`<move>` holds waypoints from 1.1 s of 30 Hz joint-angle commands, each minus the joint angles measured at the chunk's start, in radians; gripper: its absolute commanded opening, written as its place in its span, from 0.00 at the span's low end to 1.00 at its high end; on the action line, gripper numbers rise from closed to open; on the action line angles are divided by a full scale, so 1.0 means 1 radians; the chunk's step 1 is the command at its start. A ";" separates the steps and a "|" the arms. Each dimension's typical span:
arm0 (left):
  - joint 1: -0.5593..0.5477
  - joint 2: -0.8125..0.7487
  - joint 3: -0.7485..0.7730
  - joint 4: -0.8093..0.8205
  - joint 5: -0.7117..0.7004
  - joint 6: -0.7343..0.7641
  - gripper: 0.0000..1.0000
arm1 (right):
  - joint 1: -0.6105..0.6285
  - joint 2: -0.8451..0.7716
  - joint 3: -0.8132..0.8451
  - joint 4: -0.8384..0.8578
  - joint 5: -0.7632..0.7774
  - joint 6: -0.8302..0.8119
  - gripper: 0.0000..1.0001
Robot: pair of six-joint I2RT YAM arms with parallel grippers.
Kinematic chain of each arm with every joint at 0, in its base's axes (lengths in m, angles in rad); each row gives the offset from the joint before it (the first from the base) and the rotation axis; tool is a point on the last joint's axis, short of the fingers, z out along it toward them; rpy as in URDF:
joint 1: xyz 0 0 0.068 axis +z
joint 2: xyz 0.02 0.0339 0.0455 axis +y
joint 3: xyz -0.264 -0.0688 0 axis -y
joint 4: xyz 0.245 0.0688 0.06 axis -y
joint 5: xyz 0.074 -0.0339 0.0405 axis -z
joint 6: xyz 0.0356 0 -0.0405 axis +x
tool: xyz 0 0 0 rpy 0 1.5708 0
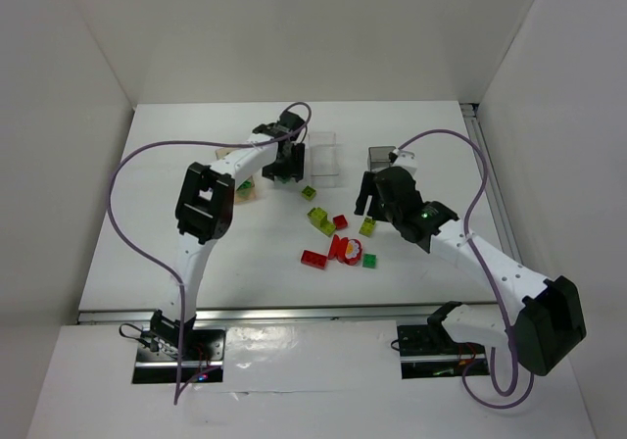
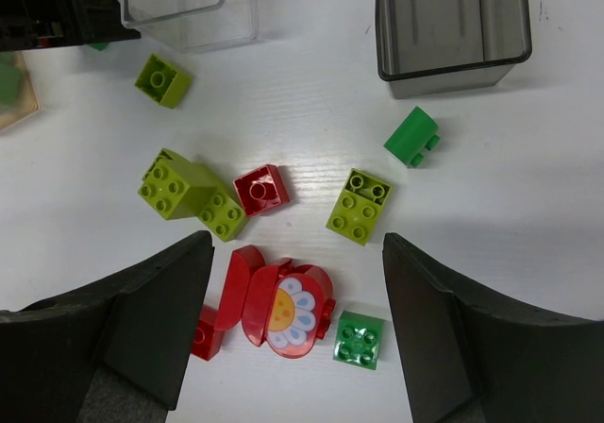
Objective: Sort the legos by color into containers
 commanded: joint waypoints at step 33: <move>0.170 -0.322 -0.188 -0.112 -0.110 -0.105 0.58 | -0.005 0.026 0.033 0.059 -0.016 0.002 0.80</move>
